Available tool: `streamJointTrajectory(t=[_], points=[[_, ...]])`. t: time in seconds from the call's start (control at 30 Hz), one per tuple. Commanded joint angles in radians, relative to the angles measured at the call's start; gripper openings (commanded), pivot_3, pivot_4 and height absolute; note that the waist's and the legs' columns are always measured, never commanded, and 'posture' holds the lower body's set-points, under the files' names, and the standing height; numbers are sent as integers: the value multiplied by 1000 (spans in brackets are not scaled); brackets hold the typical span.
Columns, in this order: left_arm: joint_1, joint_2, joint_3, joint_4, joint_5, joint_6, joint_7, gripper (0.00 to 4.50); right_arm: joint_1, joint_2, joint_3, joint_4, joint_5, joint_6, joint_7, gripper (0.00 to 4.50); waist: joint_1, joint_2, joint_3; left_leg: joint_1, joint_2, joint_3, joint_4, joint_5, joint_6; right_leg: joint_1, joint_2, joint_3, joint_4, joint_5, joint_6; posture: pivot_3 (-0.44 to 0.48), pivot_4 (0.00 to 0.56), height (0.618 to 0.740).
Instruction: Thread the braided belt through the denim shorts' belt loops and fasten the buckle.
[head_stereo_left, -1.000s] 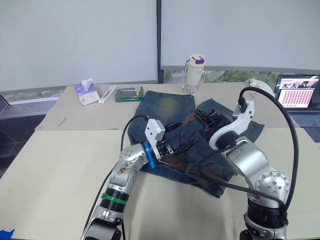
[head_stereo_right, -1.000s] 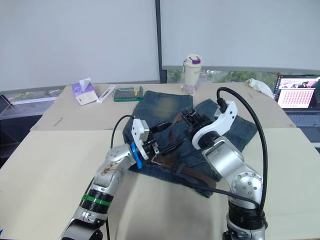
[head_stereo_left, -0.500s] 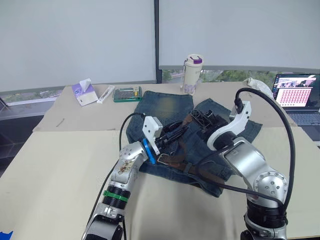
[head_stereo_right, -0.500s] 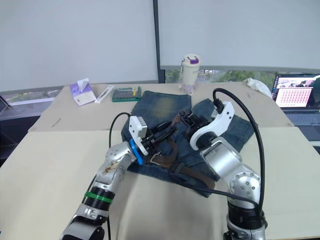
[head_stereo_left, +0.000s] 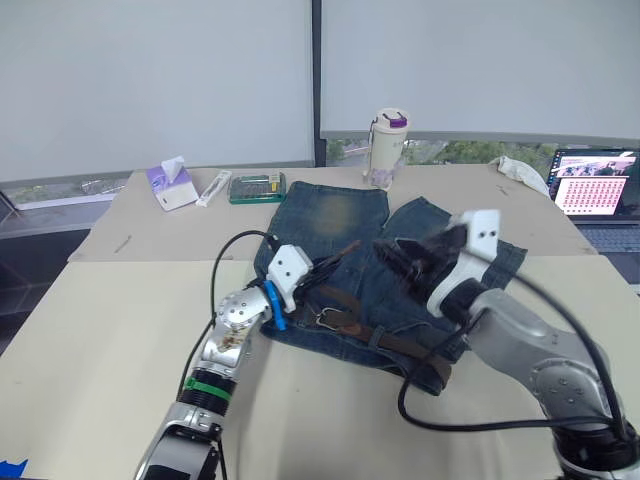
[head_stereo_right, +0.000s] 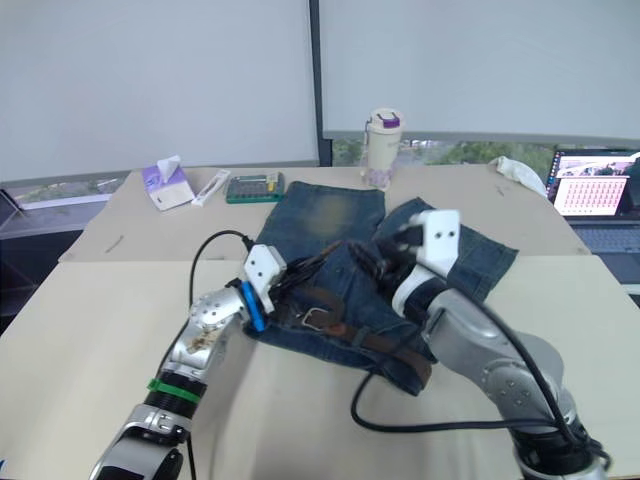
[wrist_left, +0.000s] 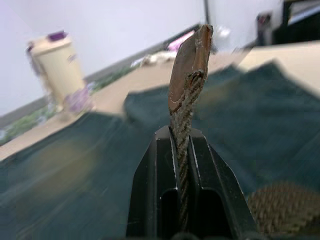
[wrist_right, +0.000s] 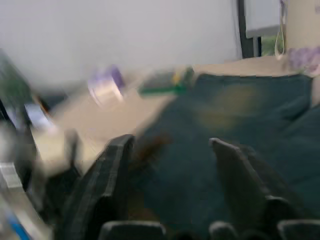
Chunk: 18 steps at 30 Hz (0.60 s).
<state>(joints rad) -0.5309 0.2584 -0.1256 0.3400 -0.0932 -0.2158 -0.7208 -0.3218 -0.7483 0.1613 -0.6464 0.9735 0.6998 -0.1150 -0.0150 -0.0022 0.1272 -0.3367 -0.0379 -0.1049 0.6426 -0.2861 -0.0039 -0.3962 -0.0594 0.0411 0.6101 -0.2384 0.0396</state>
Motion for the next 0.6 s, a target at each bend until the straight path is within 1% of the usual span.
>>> streamJointTrajectory(t=[0.03,0.1,0.2,0.33,0.53,0.6], points=[[-52,86,12,66,56,-97,-19,0,9,-107,152,-47,-251,-16,208,3124,-2,-1,0,0,0,0,0,0,0,0,0,0,0,0,0,0,150,740],[-80,133,3,103,89,-145,-25,0,12,-97,205,-24,-332,-14,238,3124,-4,-2,1,0,1,0,0,0,0,-1,1,0,0,0,0,0,150,740],[-116,179,0,138,149,-179,25,0,18,-62,269,-4,-433,8,270,3124,2,-3,2,0,1,-1,0,0,-1,-2,0,0,1,0,0,0,150,740],[-141,221,-26,174,235,-222,62,0,14,7,272,25,-522,39,272,3124,6,-4,2,0,1,-3,0,0,-1,-2,-2,0,0,4,-6,0,150,740],[-153,260,-78,175,304,-256,41,0,8,40,299,64,-656,98,314,3124,5,-4,2,-1,0,-3,0,1,-1,-4,-2,1,1,4,-6,0,150,740],[-161,285,-113,177,349,-301,28,0,4,50,309,77,-694,107,333,3124,3,-4,2,-1,0,-3,0,1,-1,-5,-1,1,2,4,-6,0,150,740]])
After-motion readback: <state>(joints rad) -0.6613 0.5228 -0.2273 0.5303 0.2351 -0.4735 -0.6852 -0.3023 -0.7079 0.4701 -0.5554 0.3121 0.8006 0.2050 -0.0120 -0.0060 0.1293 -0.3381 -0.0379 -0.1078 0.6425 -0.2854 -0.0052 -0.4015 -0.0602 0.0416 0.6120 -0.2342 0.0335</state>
